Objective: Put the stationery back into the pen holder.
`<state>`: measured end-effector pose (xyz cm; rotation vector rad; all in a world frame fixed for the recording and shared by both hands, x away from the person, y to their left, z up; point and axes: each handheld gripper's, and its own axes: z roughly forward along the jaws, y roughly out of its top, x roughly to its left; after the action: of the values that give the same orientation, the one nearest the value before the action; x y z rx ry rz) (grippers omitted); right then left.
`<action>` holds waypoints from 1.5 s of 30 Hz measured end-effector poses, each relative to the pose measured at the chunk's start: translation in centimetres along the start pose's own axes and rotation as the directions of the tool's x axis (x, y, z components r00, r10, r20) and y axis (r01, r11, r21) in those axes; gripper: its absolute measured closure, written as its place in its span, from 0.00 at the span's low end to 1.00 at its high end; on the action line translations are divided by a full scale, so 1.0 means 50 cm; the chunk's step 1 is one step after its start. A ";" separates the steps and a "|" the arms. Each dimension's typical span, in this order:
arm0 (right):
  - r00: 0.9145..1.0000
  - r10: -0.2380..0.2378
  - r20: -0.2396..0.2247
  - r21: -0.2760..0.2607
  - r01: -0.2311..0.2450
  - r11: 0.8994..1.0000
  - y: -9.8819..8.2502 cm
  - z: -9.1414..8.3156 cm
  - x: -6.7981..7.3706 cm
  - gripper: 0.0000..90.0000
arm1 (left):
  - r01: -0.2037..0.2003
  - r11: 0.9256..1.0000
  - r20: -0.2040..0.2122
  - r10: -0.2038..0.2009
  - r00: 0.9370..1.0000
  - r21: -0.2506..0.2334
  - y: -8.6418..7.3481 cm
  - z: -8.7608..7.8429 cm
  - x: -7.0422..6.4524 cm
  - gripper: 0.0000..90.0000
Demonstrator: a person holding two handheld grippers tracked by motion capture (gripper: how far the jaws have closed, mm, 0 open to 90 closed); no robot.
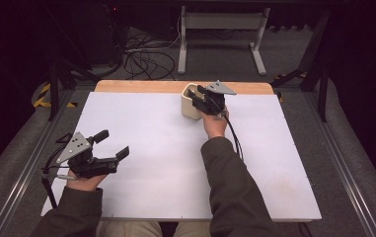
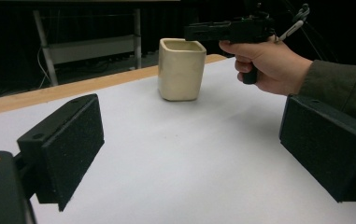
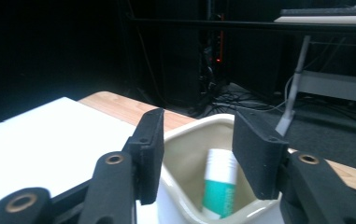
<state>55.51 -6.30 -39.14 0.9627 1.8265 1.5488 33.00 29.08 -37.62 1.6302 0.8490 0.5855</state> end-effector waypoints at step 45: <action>0.982 0.094 -0.161 -0.024 -0.099 0.995 -0.027 -0.227 0.068 0.09 | -0.018 1.000 0.004 0.018 1.000 0.001 0.005 -0.001 -0.009 0.08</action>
<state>44.31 -10.30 -38.27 0.9490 1.8812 1.7542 32.73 28.75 -37.33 1.6407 0.8328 0.5944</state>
